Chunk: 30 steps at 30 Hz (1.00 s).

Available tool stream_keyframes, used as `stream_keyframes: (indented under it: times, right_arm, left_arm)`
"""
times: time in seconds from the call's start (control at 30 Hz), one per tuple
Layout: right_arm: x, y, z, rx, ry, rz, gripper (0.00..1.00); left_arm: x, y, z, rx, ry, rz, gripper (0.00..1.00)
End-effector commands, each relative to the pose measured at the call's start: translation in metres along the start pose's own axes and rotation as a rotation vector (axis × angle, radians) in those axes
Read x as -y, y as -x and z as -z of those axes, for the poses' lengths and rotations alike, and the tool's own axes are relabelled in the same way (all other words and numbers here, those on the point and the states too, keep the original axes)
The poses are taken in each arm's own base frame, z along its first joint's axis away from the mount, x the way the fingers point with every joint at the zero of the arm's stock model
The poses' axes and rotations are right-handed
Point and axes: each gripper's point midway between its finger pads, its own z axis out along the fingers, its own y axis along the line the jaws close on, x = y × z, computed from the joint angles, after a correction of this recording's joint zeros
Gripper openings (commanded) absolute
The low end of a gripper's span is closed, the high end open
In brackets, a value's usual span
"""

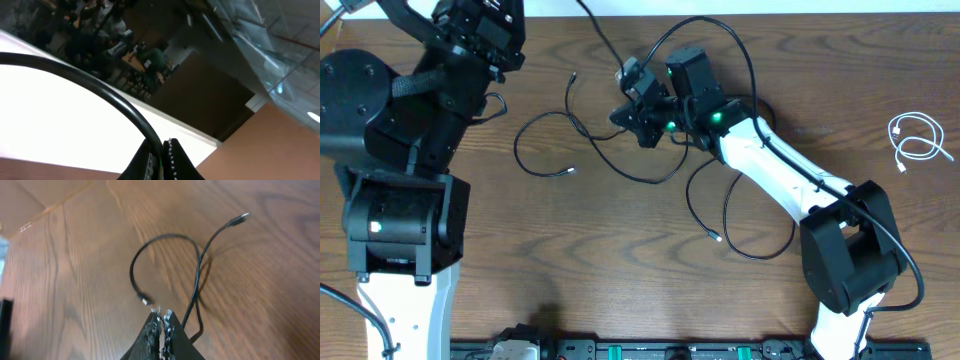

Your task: Untangle cables

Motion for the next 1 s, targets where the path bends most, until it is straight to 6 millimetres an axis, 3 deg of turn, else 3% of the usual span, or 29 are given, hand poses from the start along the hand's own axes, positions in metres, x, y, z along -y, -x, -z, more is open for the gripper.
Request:
stream_keyframes:
  times: [0.0, 0.17, 0.33, 0.53, 0.57, 0.77, 0.97]
  right_arm:
    - [0.01, 0.028, 0.025, 0.078, -0.045, -0.122, 0.01]
    - [-0.007, 0.059, 0.069, 0.155, 0.059, -0.14, 0.01]
    - [-0.025, 0.087, 0.108, 0.227, 0.092, -0.089, 0.01]
    - [-0.04, 0.115, 0.156, 0.318, 0.057, -0.022, 0.01]
    - [-0.045, 0.123, 0.169, 0.344, 0.048, -0.001, 0.01]
    - [-0.053, 0.131, 0.184, 0.374, 0.04, 0.028, 0.01]
    - [-0.039, 0.13, 0.18, 0.375, -0.024, 0.006, 0.01]
  left_arm:
    - [-0.01, -0.004, 0.0, -0.021, 0.039, -0.073, 0.08]
    - [-0.044, -0.036, -0.006, -0.151, 0.144, -0.121, 0.07]
    - [-0.088, -0.074, -0.02, -0.294, 0.258, -0.054, 0.07]
    - [-0.124, -0.138, -0.042, -0.539, 0.256, 0.073, 0.07]
    - [-0.129, -0.16, -0.049, -0.618, 0.223, 0.12, 0.07]
    - [-0.133, -0.22, -0.064, -0.848, 0.081, 0.284, 0.07]
    - [-0.12, -0.25, -0.061, -0.999, -0.067, 0.428, 0.07]
